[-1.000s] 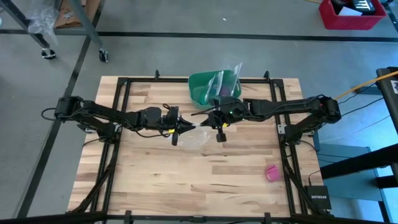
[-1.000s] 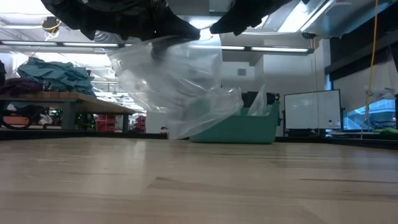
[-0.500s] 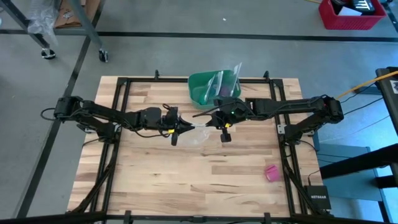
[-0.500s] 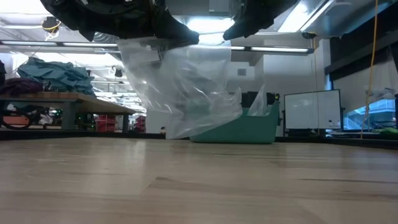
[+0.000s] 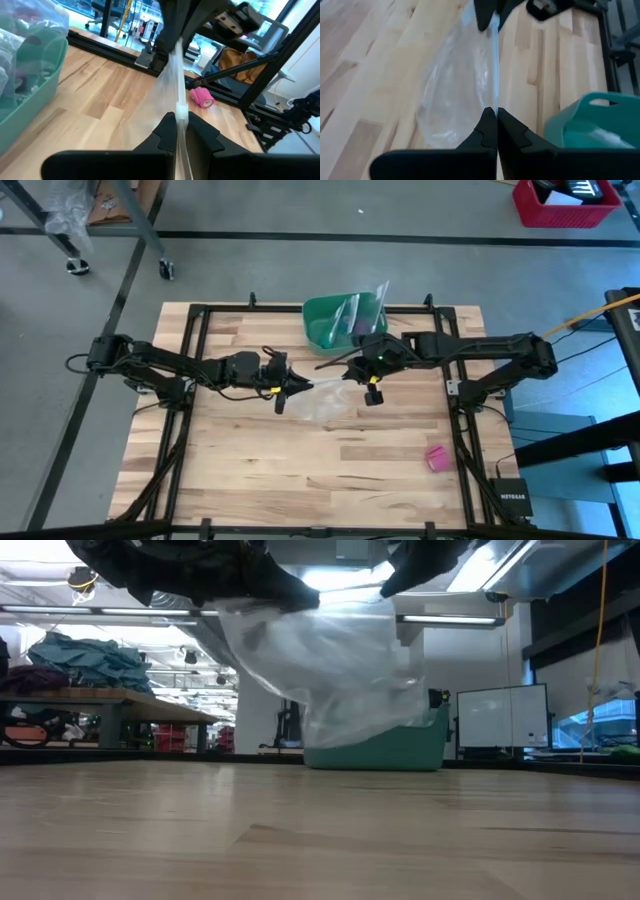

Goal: Roll bandage
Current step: Open the transparent zip bag

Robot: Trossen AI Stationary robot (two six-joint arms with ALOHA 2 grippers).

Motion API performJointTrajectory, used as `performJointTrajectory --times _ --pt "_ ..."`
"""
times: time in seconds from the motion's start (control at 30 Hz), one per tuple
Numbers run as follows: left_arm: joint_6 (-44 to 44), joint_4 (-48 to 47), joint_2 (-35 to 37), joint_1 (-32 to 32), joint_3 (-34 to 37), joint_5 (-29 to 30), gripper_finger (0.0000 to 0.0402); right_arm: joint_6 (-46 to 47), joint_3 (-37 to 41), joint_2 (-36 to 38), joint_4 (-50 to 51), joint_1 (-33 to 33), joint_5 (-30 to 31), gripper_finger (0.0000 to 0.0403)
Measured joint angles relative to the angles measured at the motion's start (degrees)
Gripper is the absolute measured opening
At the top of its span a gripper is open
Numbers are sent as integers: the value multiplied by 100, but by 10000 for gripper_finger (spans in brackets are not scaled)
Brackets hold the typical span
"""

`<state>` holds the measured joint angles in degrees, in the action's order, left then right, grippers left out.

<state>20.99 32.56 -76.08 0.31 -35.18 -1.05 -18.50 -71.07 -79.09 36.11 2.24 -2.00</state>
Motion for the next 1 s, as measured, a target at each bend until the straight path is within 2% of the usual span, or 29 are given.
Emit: performJointTrajectory --times 0.4,1.0 --pt "9 -173 157 -5 7 -27 17 -2 -209 24 861 0 160 0" --pt "193 -1418 738 -206 20 -80 17 -4 -195 25 1365 9 367 0"
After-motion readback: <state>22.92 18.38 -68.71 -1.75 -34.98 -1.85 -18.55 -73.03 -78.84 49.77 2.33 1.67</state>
